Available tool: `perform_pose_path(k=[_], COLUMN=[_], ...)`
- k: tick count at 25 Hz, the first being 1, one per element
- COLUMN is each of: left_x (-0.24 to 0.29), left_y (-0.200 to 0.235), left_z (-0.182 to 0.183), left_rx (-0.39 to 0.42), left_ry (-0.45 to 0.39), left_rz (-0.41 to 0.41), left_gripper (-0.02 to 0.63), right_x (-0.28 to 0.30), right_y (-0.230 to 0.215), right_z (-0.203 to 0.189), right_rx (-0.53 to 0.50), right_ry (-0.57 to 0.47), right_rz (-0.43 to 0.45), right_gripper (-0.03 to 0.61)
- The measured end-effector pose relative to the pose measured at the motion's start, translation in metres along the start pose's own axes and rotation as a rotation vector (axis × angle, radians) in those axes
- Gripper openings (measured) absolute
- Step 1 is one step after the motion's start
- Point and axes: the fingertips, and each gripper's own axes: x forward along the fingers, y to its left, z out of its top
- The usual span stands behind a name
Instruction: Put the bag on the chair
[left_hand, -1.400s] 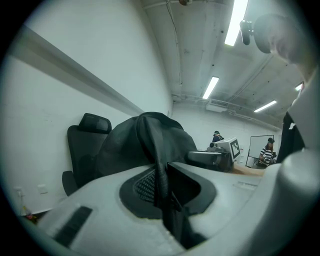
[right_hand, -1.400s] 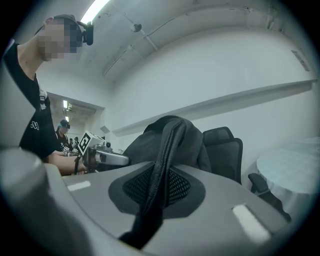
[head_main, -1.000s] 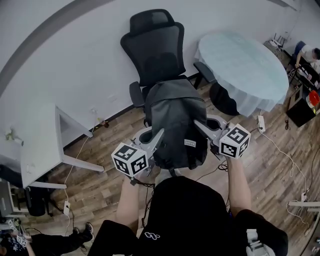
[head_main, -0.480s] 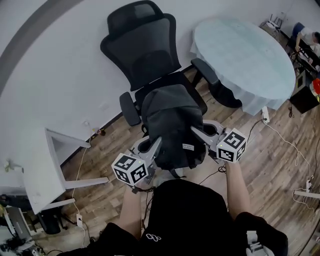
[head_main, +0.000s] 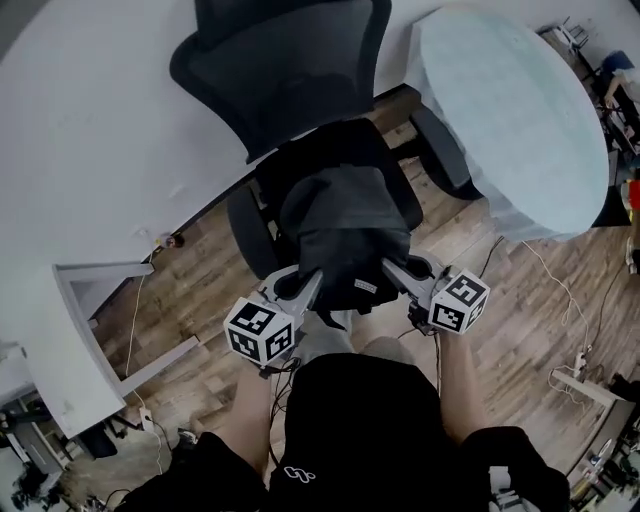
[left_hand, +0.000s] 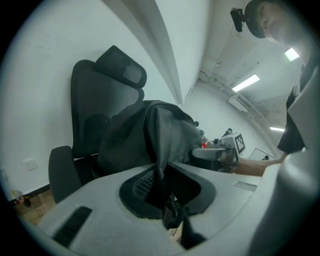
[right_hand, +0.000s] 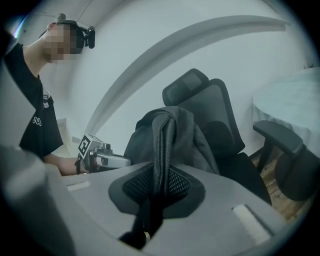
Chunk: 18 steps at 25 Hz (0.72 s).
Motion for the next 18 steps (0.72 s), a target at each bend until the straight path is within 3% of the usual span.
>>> perform_pose_path(k=[12, 18], left_x=[0.075, 0.125], left_y=[0.093, 0.111], left_z=[-0.035, -0.029], left_rx=[-0.137, -0.211], left_ry=[0.181, 0.185], left_rz=[0.014, -0.002], left_gripper=[0.038, 0.038], right_x=[0.061, 0.068], right_y=[-0.087, -0.143], right_z=[-0.042, -0.042], right_rx=[0.176, 0.289], right_ry=[0.155, 0.123], right_rz=[-0.117, -0.171], right_gripper=[0.049, 0.049])
